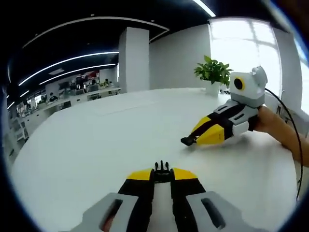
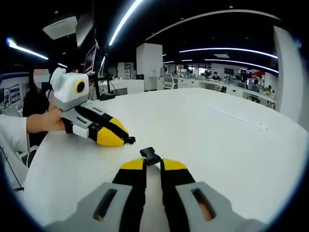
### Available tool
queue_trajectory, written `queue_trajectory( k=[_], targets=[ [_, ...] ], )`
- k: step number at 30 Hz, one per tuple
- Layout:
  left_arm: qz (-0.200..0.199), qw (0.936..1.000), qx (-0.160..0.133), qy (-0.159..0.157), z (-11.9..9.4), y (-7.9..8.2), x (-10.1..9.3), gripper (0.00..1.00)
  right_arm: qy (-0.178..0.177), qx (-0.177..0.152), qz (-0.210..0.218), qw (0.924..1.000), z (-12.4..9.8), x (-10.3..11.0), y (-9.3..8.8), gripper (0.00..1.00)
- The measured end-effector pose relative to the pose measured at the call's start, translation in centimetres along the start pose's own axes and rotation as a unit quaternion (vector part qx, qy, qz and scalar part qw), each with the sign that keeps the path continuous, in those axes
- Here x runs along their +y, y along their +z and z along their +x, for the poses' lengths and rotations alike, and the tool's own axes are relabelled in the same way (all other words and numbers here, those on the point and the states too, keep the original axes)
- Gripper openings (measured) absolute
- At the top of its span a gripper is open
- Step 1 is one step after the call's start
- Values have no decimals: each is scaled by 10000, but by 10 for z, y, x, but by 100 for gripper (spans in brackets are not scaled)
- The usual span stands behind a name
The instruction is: Snap the two parts of the plastic buckle together until the buckle closes and remains connected.
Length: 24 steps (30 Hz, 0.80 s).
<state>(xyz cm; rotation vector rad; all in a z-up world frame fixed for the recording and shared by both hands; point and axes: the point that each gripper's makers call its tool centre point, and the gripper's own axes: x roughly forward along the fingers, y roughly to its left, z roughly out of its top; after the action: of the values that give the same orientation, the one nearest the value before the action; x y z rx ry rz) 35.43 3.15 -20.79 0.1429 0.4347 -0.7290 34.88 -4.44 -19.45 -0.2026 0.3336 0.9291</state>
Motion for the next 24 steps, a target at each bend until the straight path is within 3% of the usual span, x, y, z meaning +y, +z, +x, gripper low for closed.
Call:
queue_trajectory(
  k=[3, 6, 9, 12, 13, 16, 24],
  targets=[
    [97, 9998, -59, -153, -1, 3, -1, 12, 18, 16, 0, 10000, 1, 0, -1, 11],
    [224, 9977, -97, -629, -2, 7, -9, 12, 28, 24, -4, 10000, 1, 0, -1, 11],
    [50, 9932, -196, -1146, -5, 16, -18, 12, 42, 20, -19, 10000, 1, 1, -1, 11],
    [96, 9923, -184, -1221, -4, 18, -14, 12, 60, 31, -31, 10000, 1, 1, -1, 11],
    [350, 9894, -184, -1396, -3, 18, -17, 12, 64, 36, -37, 10000, 1, 1, -1, 11],
    [726, 9878, -225, -1357, 1, 19, -13, 12, 71, 62, -44, 9999, 2, 1, -2, 11],
    [1054, 9790, -83, -1741, 8, 26, -21, 12, 77, 93, -99, 9999, 2, 1, -4, 11]
  ],
)
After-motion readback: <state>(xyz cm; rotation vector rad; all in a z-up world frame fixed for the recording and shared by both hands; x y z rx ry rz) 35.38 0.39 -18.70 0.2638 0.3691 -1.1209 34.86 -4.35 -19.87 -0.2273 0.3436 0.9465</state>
